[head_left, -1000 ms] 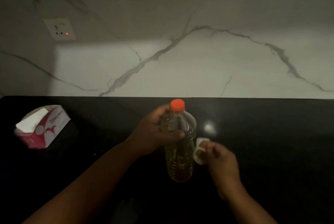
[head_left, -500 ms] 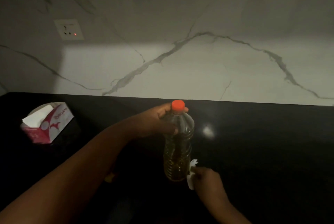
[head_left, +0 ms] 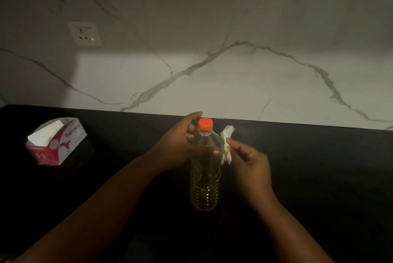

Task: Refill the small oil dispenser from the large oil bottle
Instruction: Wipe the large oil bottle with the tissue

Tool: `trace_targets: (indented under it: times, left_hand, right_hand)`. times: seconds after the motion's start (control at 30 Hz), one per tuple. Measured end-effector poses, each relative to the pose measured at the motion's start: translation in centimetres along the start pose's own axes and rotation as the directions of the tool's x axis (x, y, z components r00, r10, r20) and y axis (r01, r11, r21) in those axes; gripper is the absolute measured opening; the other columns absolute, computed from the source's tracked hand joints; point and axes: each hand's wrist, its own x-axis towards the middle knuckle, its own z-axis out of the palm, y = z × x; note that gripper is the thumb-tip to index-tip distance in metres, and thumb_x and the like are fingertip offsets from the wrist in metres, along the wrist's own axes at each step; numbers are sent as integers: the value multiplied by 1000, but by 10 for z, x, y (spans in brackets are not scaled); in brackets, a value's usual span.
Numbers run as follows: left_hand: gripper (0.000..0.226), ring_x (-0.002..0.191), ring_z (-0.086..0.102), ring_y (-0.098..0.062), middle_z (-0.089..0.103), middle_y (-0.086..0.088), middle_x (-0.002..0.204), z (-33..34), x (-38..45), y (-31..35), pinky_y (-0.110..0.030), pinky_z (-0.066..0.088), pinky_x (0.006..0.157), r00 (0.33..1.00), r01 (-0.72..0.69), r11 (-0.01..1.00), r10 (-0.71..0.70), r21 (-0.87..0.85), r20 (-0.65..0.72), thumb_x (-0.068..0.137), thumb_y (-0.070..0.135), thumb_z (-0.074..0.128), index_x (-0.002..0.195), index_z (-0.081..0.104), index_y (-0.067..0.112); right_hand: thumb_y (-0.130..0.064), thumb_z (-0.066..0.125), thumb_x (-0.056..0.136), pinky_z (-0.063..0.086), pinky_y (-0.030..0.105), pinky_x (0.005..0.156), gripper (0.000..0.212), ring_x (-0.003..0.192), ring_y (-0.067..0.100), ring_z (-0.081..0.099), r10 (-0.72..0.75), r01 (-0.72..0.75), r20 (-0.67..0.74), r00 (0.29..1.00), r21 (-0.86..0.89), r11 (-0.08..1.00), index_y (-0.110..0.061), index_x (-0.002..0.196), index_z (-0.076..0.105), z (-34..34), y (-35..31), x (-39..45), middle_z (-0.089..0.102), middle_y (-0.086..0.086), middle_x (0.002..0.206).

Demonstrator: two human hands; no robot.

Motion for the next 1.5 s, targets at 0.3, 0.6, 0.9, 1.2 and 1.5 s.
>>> trace_targets:
  times: [0.3, 0.6, 0.9, 1.2, 1.5]
  left_hand:
    - [90, 124, 57, -14, 60, 7, 134, -15, -4, -8, -37, 46, 106, 959, 65, 967, 7, -244, 282, 54, 23, 82, 133, 42, 40]
    - [87, 108, 62, -18, 57, 3, 119, 3, -6, -7, -29, 54, 87, 1000, 13, 972, -9, -234, 17, 52, 34, 87, 126, 41, 40]
    - [132, 109, 67, -13, 62, 1, 122, -6, -9, -21, -35, 54, 93, 1000, 8, 946, -1, -323, 21, 48, 11, 94, 149, 16, 45]
    - [64, 111, 64, -21, 70, -3, 114, -4, -14, -27, -29, 53, 89, 989, -7, 913, 66, -409, 129, 60, 16, 76, 121, 60, 24]
    - [64, 101, 66, -18, 69, -7, 105, 2, -10, -26, -25, 54, 84, 982, -11, 889, 96, -457, 163, 61, -1, 68, 123, 57, 9]
  right_hand:
    - [-5, 54, 86, 42, 4, 54, 26, 67, -3, 61, 420, -258, 171, 891, -572, 779, -20, 95, 74, 4, 87, -27, 72, -5, 86]
    - [-3, 64, 84, 56, 17, 69, 18, 79, 6, 70, 211, -222, 89, 973, 146, 964, -14, 95, 73, 3, -27, 4, 74, -6, 89]
    - [-11, 59, 89, 56, 24, 78, 20, 77, 2, 67, 372, -217, 217, 903, -516, 829, -25, 92, 72, 12, 77, -37, 72, -6, 86]
    - [5, 61, 83, 56, 27, 71, 19, 77, 18, 69, 286, -293, 69, 956, 115, 949, -7, 92, 73, 8, -10, 3, 74, 6, 85]
    - [-2, 58, 88, 46, 7, 78, 37, 90, -1, 64, -34, 86, 142, 989, -374, 923, -38, 96, 64, 3, 32, -34, 68, -12, 94]
